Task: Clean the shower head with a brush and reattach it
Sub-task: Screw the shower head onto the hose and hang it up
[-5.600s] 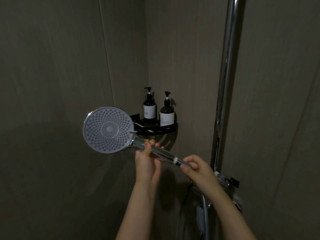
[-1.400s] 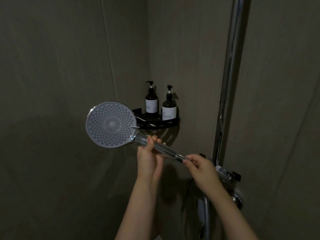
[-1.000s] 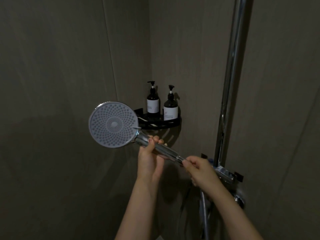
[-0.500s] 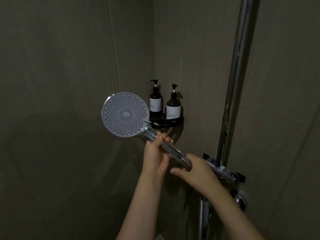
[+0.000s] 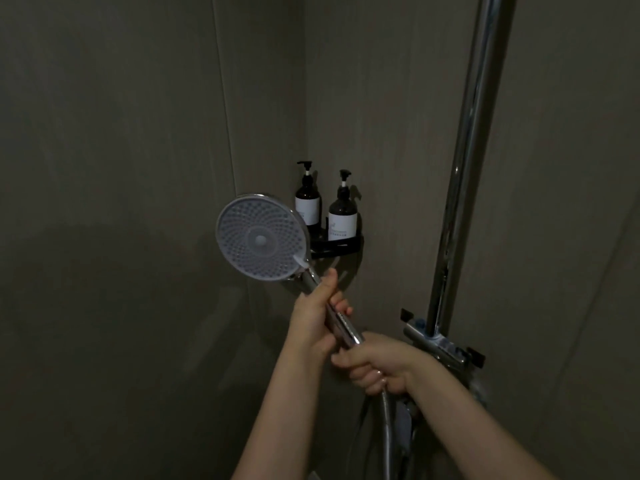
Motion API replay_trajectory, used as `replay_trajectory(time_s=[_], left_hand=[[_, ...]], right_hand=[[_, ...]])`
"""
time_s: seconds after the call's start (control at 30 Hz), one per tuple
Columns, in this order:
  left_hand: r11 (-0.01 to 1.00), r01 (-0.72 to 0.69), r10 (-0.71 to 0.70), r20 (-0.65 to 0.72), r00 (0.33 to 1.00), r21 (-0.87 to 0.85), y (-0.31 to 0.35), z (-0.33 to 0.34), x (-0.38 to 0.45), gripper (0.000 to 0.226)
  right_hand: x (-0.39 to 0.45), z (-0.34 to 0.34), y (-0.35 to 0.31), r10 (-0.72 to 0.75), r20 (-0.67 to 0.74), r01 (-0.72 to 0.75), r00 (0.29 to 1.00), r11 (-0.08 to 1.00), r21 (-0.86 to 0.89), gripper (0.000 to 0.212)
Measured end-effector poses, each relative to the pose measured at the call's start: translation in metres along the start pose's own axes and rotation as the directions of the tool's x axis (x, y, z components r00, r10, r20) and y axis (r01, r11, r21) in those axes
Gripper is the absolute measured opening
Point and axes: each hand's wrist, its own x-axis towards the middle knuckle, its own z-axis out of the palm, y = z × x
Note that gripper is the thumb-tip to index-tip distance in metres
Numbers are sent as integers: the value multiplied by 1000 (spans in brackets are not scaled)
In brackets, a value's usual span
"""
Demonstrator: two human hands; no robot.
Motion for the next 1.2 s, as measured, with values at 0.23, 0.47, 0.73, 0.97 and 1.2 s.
replay_trajectory(time_s=[0.23,0.47,0.73,0.97,1.2], left_hand=[[985,-166,127,-476,870,-41,-8,4,5,27],[996,10,-24,-156,987,-86,0,-8,4,26],[998,62,-53,259,964,-28,9,-18,3,39],[998,-49,59,-229,972,47,-9,-4,1,38],[994,10,13,-209,978,106,-18,-6,1,40]], right_hand=[[8,14,8,-544,-591,-177,595,628,-757,9],[13,11,11,-451,-619,-164,643,708,-687,24],[13,24,18,-140,-429,-38,893,924,-380,23],[23,22,25,-333,-590,-87,735,818,-569,7],[32,31,42,-271,-698,-93,663,895,-436,15]])
